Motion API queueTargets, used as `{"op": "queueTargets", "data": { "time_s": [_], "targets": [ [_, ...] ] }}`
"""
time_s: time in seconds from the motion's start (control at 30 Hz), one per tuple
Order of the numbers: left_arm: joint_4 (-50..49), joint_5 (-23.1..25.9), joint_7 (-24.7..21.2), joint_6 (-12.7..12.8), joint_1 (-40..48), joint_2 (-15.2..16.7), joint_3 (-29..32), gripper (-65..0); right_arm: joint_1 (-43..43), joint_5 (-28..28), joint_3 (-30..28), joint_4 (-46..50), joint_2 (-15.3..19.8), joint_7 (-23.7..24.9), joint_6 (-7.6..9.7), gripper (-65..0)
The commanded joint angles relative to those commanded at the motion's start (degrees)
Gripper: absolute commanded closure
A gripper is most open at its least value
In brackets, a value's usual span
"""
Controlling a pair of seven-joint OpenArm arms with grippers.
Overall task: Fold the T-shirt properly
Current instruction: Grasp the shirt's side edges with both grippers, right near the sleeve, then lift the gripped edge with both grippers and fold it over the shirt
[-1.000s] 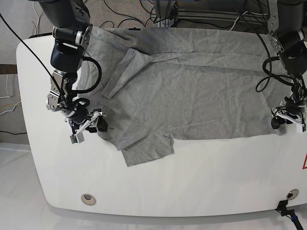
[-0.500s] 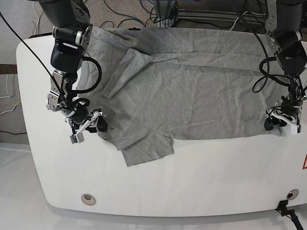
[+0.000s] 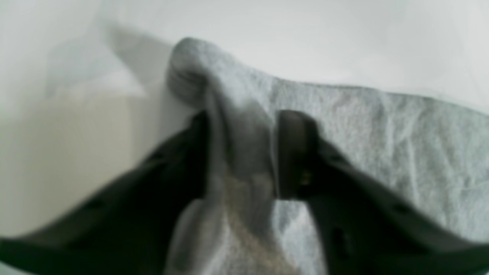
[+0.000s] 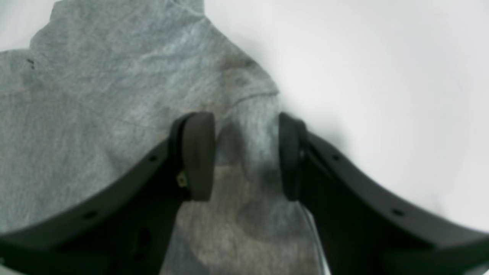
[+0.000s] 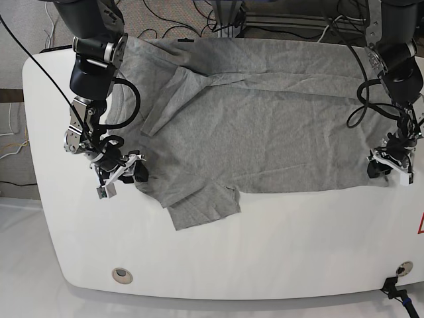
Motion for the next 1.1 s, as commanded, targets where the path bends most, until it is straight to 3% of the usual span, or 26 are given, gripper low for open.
{"op": "queueTargets", "data": {
  "time_s": [0.13, 0.3, 0.37, 0.47, 0.83, 1.1],
  "targets": [
    [0.00, 0.00, -0.09, 0.00, 0.00, 0.00, 0.00, -0.3, 0.00, 0.00, 0.00, 0.00, 0.00, 0.09, 0.00, -26.3],
    [0.00, 0.00, -0.09, 0.00, -0.88, -0.09, 0.00, 0.0, 0.00, 0.00, 0.09, 0.00, -0.09, 1.23, 0.00, -25.4],
    [0.00, 0.00, -0.09, 0.00, -0.97, -0.09, 0.09, 0.0, 0.00, 0.00, 0.09, 0.00, -0.09, 1.85, 0.00, -17.9],
    [0.00, 0.09, -0.09, 0.00, -1.05, -0.09, 0.18, 0.0, 0.00, 0.00, 0.09, 0.00, -0.09, 1.85, 0.00, 0.0],
    [0.35, 0.09, 0.09, -0.53, -0.97, -0.09, 0.26, 0.0, 0.35, 0.18, 0.09, 1.67, 1.05, 1.49, 0.00, 0.0],
    [7.12, 0.09, 4.75, -1.19, 0.09, -0.18, 0.09, 0.0, 0.00, 0.53, 0.35, 11.08, 1.41, -5.71, 0.00, 0.0]
  ]
}}
